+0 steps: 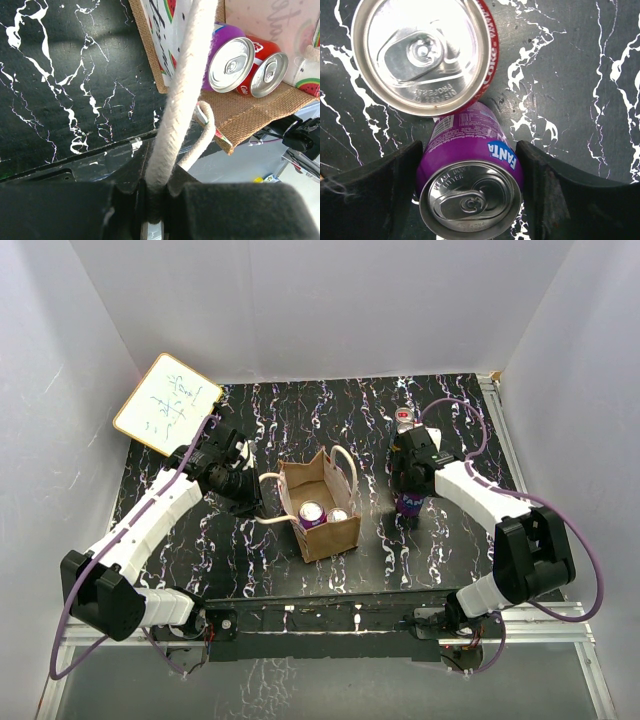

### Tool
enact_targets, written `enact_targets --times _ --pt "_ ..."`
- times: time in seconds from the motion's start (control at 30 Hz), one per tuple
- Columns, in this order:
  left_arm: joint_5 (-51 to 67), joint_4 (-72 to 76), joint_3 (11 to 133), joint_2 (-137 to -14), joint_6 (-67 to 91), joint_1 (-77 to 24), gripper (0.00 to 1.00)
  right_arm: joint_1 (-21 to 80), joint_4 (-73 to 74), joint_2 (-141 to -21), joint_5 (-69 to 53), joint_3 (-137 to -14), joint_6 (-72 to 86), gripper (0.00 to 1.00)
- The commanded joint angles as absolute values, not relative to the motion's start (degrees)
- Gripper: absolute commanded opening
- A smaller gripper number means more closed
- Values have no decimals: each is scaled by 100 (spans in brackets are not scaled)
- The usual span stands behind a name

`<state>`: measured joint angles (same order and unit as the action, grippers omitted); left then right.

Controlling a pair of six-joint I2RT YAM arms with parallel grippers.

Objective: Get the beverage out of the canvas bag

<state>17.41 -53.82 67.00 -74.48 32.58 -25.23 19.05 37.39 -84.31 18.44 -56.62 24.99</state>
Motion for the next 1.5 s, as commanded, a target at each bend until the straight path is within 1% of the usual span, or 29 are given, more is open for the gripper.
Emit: enact_targets --times 0.0,0.03,0.1,0.13,0.37,0.5,0.67,0.83,0.93,1.13,1.27,1.4,1.47 --pt "1840 -5417 6751 -7390 3244 -2496 0 1887 3664 -8231 1665 -6000 2406 82" --pt "1845 -5421 6742 -7382 3248 -2497 0 1884 3688 -8186 1617 -6036 2344 85" --pt "1834 -5484 6756 -7353 3248 -2498 0 1889 3714 -8074 1539 -6095 2235 95" --pt "1821 -5500 6773 -7348 3244 -2496 0 1890 3710 -8008 1500 -6113 2178 99" --pt "1810 -5418 6691 -7385 3223 -2496 0 1888 3862 -7460 1049 -6444 1786 100" --pt "1914 -5339 6708 -7422 3294 -2496 0 1884 4082 -7265 825 -6936 1579 100" --pt "1819 -5453 6821 -7515 3103 -2496 0 1885 4310 -7534 342 -8041 1527 97" --pt "1867 -5298 6818 -7562 3173 -2496 0 2088 4541 -8119 -436 -9373 1571 95" --pt "1853 -5404 6991 -7643 3130 -2496 0 2548 4678 -8567 -646 -10038 1573 95" --pt "1748 -5364 6882 -7603 3026 -2496 0 3797 5014 -9344 -357 -11115 1615 94" --pt "1846 -5189 6758 -7591 3136 -2496 0 4381 5257 -9587 -235 -11230 1618 92" --pt "1758 -5328 6872 -7624 3024 -2496 0 4676 5645 -9779 -120 -11059 1661 80" --pt "1716 -5370 6858 -7612 2983 -2496 0 4818 5845 -9856 66 -10919 1623 78"
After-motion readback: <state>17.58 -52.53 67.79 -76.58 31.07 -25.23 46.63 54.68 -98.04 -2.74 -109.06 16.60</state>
